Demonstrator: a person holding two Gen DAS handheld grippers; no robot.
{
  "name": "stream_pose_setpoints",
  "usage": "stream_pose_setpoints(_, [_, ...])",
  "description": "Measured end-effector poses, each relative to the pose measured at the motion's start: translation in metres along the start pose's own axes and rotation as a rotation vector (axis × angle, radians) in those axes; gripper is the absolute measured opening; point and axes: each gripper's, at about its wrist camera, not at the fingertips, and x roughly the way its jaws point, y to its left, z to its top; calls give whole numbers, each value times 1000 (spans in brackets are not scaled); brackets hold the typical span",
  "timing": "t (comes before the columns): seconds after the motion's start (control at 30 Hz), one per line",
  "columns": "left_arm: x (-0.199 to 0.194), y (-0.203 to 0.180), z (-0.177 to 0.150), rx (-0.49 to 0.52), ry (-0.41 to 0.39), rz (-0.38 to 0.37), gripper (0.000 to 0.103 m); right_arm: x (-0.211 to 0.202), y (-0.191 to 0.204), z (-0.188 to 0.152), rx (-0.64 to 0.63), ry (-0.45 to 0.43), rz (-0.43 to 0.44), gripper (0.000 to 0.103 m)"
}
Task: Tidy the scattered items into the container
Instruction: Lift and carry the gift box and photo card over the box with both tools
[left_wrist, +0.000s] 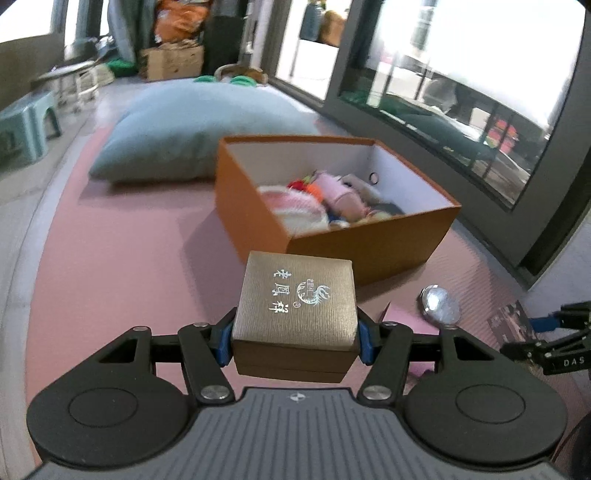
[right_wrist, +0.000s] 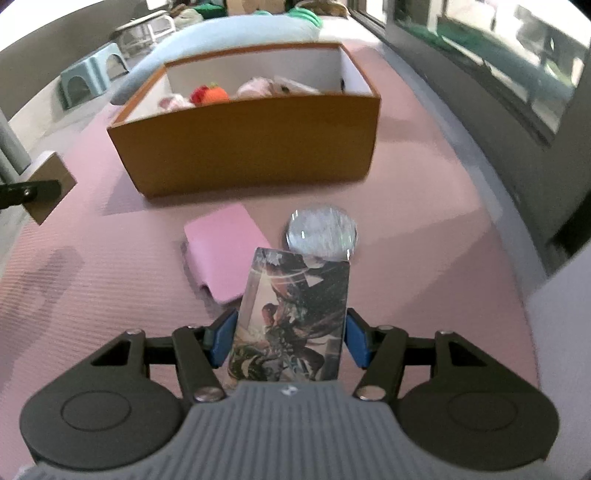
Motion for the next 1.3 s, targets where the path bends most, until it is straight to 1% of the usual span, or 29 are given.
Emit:
stream_pose_setpoints(0.3, [28, -24, 48, 98, -40, -61, 70, -3, 1, 49, -60, -74, -5, 63])
stream_pose_setpoints(0.5, [50, -31, 72, 123, -66, -88, 70, -3, 1, 88, -84, -129, -17, 63])
stream_pose_setpoints(0.73, [84, -45, 97, 222, -32, -105, 70, 7, 7, 132, -123, -182, -24, 63])
stream_pose_setpoints(0.9, [107, -42, 115, 228, -31, -101, 70, 22, 6, 164, -135, -215, -33, 63])
stream_pose_setpoints(1.03, [128, -37, 127, 239, 1, -80, 70, 40, 4, 193, -161, -233, -51, 63])
stream_pose_setpoints(1.1, [139, -36, 132, 251, 35, -71, 70, 52, 1, 205, -171, -216, -57, 63])
stream_pose_setpoints(1.17, [152, -34, 134, 254, 79, -69, 70, 67, -2, 215, -175, -177, -55, 63])
stream_pose_setpoints(1.3, [171, -31, 133, 259, 147, -68, 70, 104, -10, 230, -160, -30, -27, 63])
